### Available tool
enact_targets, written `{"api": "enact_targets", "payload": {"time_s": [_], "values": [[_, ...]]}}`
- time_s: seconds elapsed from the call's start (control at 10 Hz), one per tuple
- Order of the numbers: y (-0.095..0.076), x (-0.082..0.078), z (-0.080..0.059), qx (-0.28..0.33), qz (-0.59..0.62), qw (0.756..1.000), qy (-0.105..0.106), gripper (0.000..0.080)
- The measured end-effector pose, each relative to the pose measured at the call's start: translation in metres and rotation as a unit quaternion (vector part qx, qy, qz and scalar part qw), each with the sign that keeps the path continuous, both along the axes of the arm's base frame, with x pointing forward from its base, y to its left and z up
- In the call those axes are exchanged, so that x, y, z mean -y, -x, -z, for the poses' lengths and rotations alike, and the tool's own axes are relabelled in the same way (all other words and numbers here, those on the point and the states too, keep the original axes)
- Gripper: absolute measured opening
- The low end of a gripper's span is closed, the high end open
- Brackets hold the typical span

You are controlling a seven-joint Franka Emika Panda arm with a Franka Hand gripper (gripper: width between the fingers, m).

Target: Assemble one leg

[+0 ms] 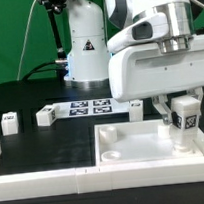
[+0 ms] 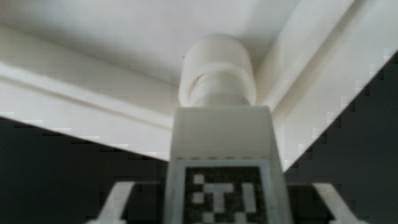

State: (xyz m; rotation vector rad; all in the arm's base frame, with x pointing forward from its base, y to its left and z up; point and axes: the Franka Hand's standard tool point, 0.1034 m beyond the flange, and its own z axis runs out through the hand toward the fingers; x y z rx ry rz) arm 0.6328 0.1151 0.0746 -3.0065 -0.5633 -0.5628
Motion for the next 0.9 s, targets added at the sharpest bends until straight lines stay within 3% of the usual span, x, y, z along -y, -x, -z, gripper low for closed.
{"api": "enact_targets", "payload": {"time_s": [0.5,0.9], "values": [[0.004,-0.005,0.014,-0.002,-0.003,1.000,-0.001,0.0290],[0.004,-0.005,0.014,0.001,-0.004,1.000,-0.001,0.0306]]}}
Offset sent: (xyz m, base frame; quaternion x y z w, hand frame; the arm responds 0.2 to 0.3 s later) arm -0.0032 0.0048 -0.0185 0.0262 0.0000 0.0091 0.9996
